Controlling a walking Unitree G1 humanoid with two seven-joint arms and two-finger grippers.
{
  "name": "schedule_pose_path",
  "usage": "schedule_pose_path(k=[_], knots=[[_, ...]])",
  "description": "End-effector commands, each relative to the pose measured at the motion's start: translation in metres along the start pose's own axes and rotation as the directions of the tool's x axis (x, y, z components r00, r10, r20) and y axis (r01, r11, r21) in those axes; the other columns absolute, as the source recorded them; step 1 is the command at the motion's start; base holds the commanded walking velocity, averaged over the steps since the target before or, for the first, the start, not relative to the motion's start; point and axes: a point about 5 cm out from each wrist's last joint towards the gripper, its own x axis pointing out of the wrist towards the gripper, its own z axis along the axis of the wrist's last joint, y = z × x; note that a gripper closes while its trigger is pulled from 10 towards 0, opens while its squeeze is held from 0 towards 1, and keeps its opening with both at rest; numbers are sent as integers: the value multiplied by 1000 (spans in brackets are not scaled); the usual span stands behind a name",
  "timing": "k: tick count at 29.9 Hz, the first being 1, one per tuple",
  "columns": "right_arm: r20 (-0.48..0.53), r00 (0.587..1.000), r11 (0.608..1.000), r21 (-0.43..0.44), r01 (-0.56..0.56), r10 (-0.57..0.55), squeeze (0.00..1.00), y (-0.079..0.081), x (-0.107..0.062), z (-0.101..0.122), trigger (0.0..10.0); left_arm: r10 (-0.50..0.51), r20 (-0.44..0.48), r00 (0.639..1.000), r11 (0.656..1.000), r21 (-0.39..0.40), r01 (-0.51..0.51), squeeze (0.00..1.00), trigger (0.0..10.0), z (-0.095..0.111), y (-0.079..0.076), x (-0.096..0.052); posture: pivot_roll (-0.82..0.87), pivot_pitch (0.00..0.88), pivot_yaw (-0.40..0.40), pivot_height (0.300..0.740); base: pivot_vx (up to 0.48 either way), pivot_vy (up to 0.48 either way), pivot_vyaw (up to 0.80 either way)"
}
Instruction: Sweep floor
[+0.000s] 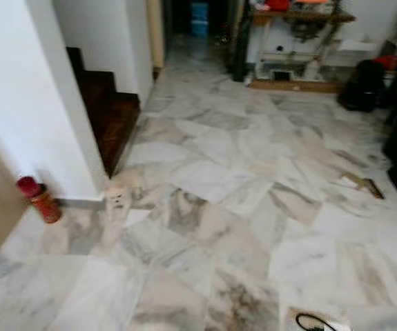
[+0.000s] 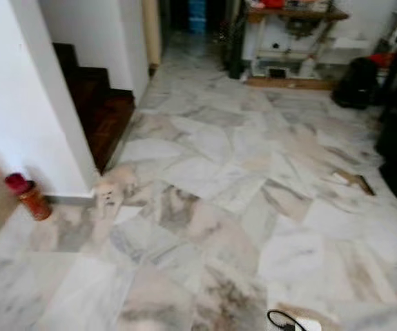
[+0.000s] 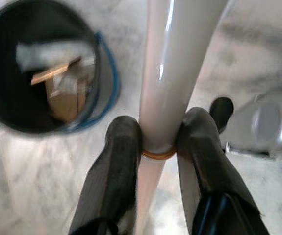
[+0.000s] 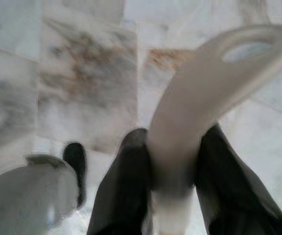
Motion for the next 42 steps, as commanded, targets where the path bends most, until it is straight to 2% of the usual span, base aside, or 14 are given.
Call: schedule_pose_path(k=[1,38,42], knots=[[-28,1000,1000,-1,6,-6,0,-1,-2,-9,10000,-7,12,1000,1000,0,7,0,10000,7,0,2,38,4,-39,740,-255,0,0],[-29,1000,1000,-15,2,-3,0,0,-1,-8,10000,-11,14,1000,1000,-2,11,0,10000,7,0,3,39,11,-40,740,-251,0,0],[-37,999,1000,-25,2,-3,0,0,-1,-9,10000,-11,13,1000,1000,1,11,0,10000,7,1,2,40,12,-38,740,-249,0,573]])
